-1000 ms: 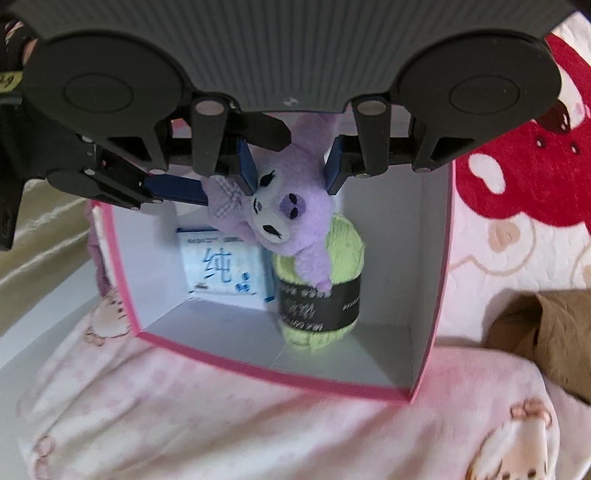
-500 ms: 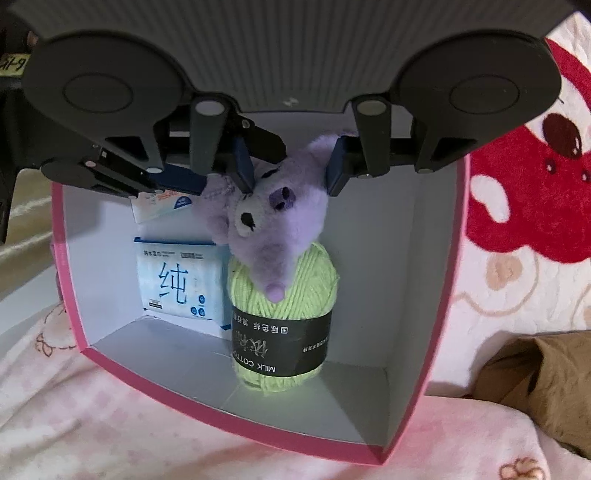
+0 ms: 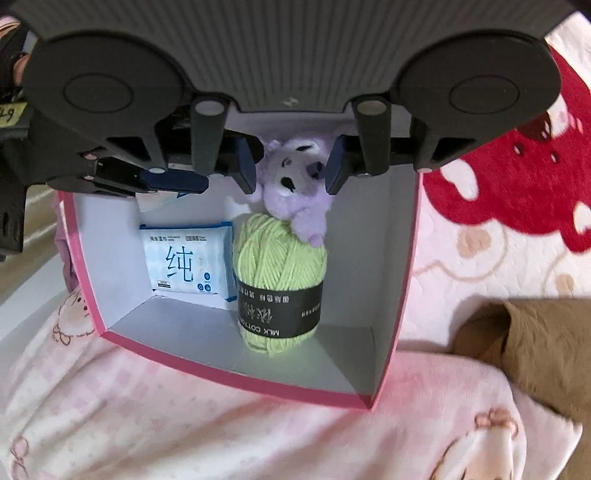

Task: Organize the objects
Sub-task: 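Open the left tool to release the plush toy and withdraw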

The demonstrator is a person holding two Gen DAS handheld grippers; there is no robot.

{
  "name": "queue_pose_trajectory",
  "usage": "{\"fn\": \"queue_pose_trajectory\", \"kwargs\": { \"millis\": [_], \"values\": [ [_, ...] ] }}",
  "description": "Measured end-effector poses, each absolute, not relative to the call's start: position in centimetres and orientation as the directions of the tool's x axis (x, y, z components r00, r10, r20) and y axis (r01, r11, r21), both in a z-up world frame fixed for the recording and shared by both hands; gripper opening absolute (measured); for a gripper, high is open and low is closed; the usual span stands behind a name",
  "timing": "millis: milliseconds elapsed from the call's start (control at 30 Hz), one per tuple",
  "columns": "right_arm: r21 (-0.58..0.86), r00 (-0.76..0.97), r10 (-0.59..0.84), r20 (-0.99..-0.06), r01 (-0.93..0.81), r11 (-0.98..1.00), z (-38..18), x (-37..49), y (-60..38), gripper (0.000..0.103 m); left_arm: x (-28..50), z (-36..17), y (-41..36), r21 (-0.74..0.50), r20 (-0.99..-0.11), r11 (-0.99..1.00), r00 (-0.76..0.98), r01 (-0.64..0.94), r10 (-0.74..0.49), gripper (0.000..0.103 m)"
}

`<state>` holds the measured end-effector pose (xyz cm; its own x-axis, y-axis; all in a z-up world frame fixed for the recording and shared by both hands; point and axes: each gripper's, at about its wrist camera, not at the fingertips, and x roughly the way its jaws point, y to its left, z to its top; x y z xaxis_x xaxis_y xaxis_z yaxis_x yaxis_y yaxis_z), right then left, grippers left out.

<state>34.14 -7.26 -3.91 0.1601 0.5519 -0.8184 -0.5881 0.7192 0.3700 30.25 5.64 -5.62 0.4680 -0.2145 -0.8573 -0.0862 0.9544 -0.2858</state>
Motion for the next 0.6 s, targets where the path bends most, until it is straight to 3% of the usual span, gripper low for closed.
{"fn": "queue_pose_trajectory", "kwargs": {
  "millis": [33, 100, 200, 367, 600],
  "values": [
    [0.366, 0.162, 0.550, -0.819, -0.590, 0.719, -4.2, 34.1, -7.0, 0.075, 30.3, -5.7, 5.6, -0.282, -0.859, 0.956, 0.467, -0.085, -0.212, 0.036],
    [0.353, 0.172, 0.534, -0.828, -0.581, 0.734, -4.7, 34.2, -6.5, 0.061, 30.5, -6.1, 5.6, -0.284, -0.860, 0.954, 0.465, -0.091, -0.212, 0.029],
    [0.376, 0.152, 0.520, -0.841, -0.527, 0.762, -5.8, 34.7, -6.0, 0.045, 30.4, -6.2, 5.7, -0.282, -0.849, 0.954, 0.490, -0.102, -0.198, 0.028],
    [0.375, 0.148, 0.513, -0.846, -0.519, 0.768, -5.7, 34.5, -5.0, 0.044, 29.8, -5.5, 5.9, -0.261, -0.835, 0.958, 0.525, -0.114, -0.165, 0.028],
    [0.302, 0.278, 0.556, -0.783, -0.612, 0.731, -1.2, 31.9, -8.0, 0.047, 28.2, -3.0, 5.7, -0.238, -0.829, 0.965, 0.541, -0.111, -0.142, 0.044]
  ]
}}
